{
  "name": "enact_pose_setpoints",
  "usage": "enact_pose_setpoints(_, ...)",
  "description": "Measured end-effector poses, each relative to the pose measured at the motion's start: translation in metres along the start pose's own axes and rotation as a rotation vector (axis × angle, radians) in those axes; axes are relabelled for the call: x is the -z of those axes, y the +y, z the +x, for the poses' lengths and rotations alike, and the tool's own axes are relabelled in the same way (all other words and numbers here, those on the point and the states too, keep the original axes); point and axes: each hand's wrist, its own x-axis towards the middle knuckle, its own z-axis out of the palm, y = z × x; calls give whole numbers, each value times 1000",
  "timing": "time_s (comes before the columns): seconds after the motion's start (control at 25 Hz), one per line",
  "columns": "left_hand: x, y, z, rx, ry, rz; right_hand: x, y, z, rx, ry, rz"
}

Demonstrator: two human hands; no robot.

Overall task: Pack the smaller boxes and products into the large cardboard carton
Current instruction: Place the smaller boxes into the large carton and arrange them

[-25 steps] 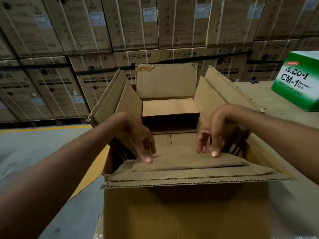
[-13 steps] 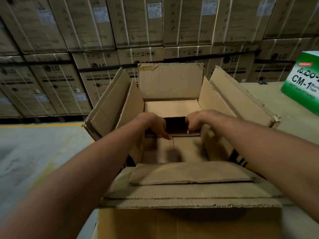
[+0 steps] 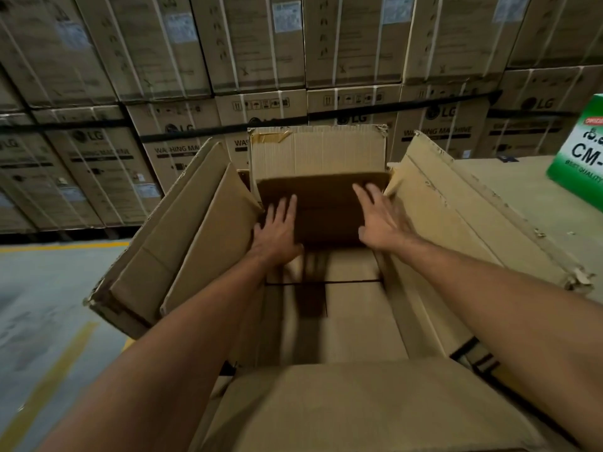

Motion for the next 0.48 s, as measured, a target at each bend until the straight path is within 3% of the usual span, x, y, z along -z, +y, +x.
enact_pose_setpoints(0.12,12,-12,32,19,111,-3,12,7,31,-26,67,6)
enact_pose_setpoints(0.36,6,-32,79,65,-3,91,-17,14,74,-3,-208,-56)
enact_pose_setpoints(0.48,0,-37,85,29,35,167,-38,16,77,7,-260,-145)
